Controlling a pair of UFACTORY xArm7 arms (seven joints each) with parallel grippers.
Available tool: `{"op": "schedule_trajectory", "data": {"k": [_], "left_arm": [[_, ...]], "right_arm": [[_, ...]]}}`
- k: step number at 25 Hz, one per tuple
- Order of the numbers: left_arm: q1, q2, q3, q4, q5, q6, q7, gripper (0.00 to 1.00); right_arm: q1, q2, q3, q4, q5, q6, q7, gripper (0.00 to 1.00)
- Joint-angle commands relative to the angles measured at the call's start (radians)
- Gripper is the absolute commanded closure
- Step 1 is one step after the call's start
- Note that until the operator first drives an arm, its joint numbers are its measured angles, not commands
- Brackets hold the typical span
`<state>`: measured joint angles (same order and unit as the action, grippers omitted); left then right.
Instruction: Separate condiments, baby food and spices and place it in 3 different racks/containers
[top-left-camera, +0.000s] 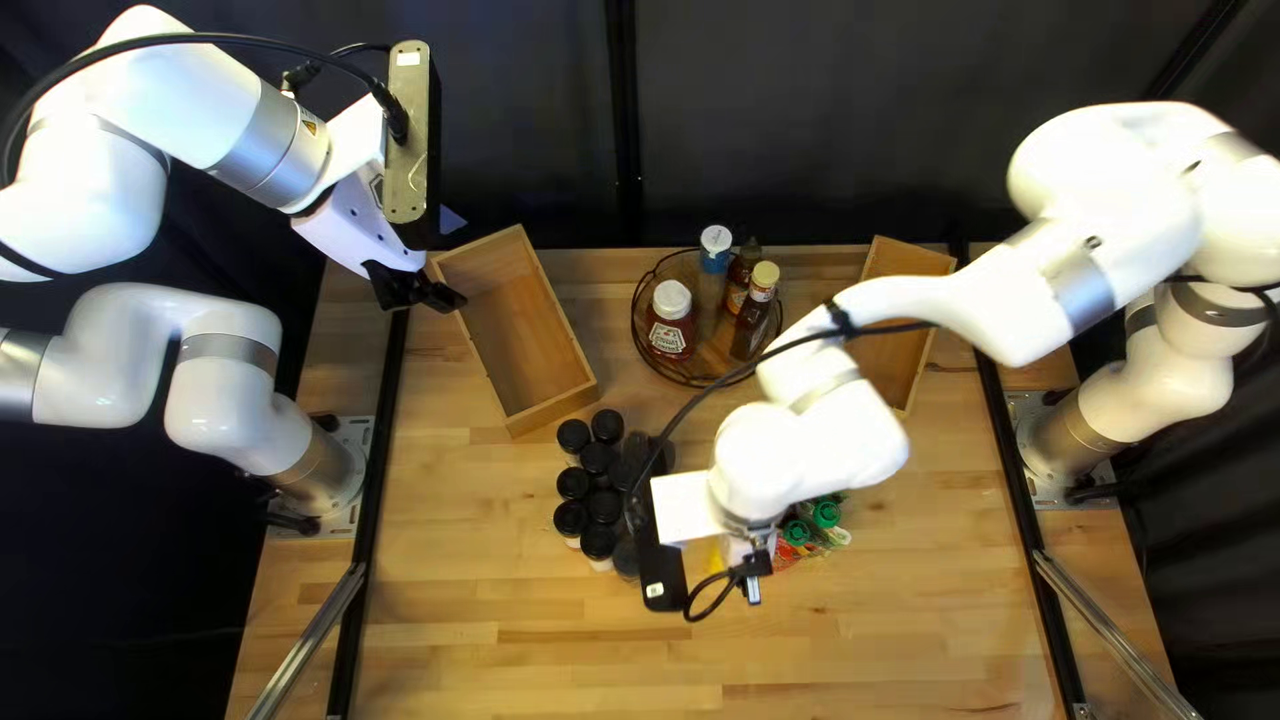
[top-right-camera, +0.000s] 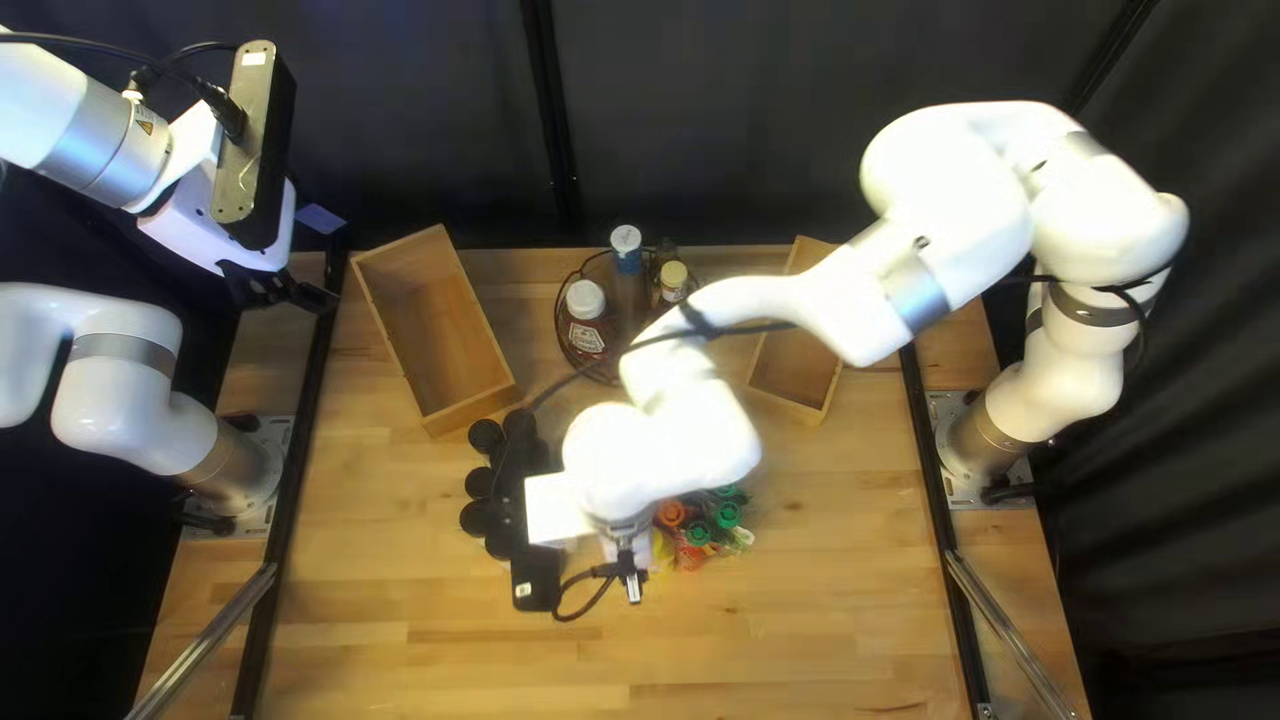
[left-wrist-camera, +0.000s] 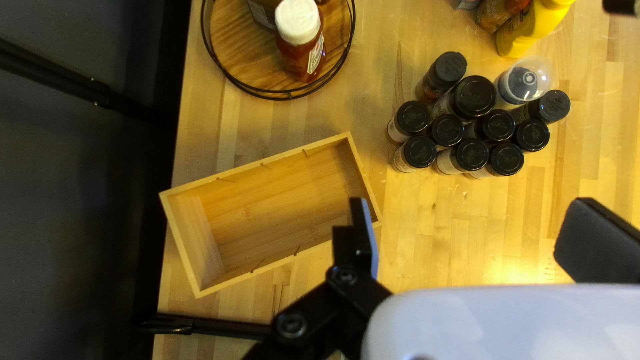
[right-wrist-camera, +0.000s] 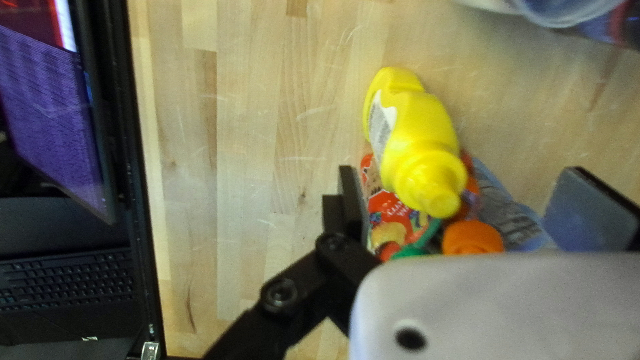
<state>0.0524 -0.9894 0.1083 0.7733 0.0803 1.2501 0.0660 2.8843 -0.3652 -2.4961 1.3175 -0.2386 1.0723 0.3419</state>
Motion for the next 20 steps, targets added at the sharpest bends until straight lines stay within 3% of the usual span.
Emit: {"op": "schedule_trajectory", "data": {"k": [1, 3, 5, 6, 7, 14, 20], "left_arm": [[0.000, 0.000, 0.000, 0.000, 0.000, 0.000, 0.000, 0.00], [0.000, 0.000, 0.000, 0.000, 0.000, 0.000, 0.000, 0.00], [0.000, 0.000, 0.000, 0.000, 0.000, 0.000, 0.000, 0.00], [0.000, 0.000, 0.000, 0.000, 0.000, 0.000, 0.000, 0.00], [0.000, 0.000, 0.000, 0.000, 0.000, 0.000, 0.000, 0.00], [0.000, 0.000, 0.000, 0.000, 0.000, 0.000, 0.000, 0.00], [0.000, 0.000, 0.000, 0.000, 0.000, 0.000, 0.000, 0.00]], "right_arm": [[0.005, -0.004, -0.008, -0.025, -0.009, -0.011, 0.024, 0.00], [0.009, -0.004, -0.012, -0.034, -0.017, -0.015, 0.039, 0.00], [0.016, -0.005, -0.018, -0.038, -0.029, -0.013, 0.059, 0.19], [0.020, -0.006, -0.020, -0.037, -0.036, -0.011, 0.067, 0.78], [0.025, -0.009, -0.024, -0.035, -0.044, -0.008, 0.076, 1.00], [0.014, 0.033, -0.021, -0.046, -0.035, 0.006, 0.074, 1.00], [-0.062, 0.220, -0.012, -0.078, 0.094, 0.011, -0.070, 1.00]]}}
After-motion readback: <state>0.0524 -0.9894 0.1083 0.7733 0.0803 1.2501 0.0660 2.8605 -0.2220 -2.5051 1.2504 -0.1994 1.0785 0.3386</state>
